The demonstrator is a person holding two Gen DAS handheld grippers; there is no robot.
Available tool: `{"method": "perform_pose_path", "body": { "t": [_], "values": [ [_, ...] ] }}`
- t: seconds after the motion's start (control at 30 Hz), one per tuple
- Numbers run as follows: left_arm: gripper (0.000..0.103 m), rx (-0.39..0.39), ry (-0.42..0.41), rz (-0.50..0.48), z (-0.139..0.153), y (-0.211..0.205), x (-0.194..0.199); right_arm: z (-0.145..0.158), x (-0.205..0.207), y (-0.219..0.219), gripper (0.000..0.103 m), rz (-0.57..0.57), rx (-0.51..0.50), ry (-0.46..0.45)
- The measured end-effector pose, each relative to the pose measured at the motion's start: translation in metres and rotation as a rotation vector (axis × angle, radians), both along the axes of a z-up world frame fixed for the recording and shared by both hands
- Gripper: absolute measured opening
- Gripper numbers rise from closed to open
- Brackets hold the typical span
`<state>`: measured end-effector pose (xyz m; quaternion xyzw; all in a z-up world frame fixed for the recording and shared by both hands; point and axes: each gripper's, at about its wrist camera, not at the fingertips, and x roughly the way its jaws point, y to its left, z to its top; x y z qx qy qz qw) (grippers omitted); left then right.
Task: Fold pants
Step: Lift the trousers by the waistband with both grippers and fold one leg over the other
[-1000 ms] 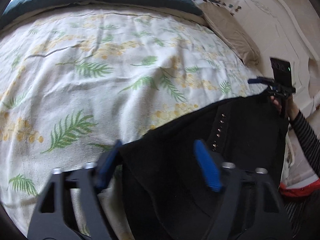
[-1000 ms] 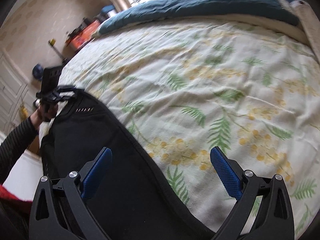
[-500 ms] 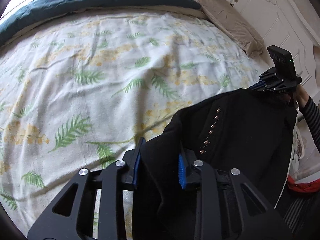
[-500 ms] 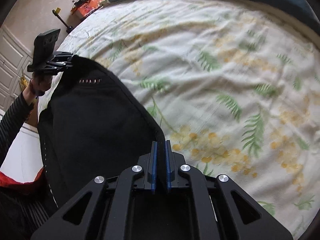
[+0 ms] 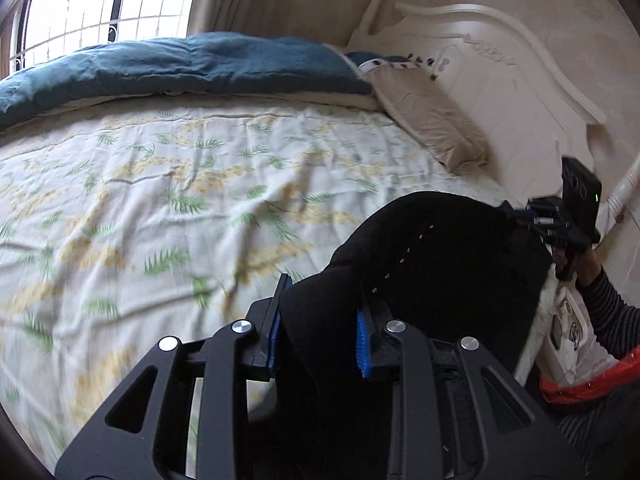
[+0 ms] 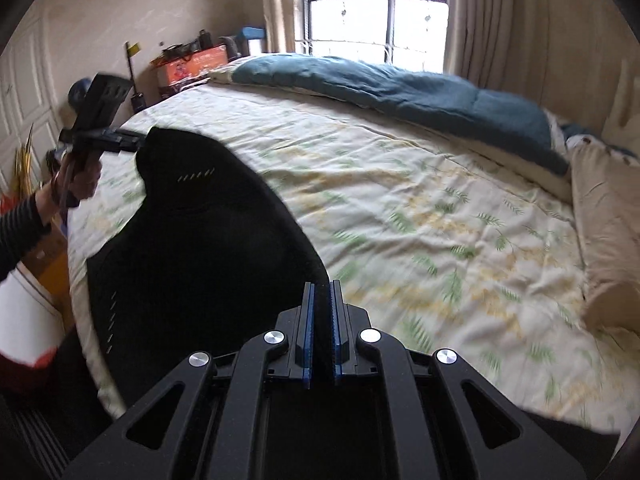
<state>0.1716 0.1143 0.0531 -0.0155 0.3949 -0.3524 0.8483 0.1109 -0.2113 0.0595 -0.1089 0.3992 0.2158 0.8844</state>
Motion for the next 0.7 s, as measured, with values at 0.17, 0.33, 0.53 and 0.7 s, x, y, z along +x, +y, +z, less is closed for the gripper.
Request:
{"method": "perform_pose_path", "body": {
  "t": [0.17,0.33,0.53,0.7],
  "values": [
    [0.028,-0.029,0.014,0.033,-0.017,0.015,-0.063,-0.027,-0.065,0.017,0.007,0.026,-0.030,0.023],
    [0.028,-0.054,0.093,0.093,-0.055,0.038,-0.104,-0.079,-0.097,0.021,0.007,-0.003,-0.010,0.105],
    [0.049,0.031,0.199,0.188,-0.100,0.051,-0.133,-0.103,-0.117,0.026,0.013,-0.058,0.002,0.111],
    [0.067,-0.093,0.230,0.282,-0.101,0.085,-0.165,-0.091,-0.134,0.012,0.033,-0.131,0.136,0.136]
  ]
}}
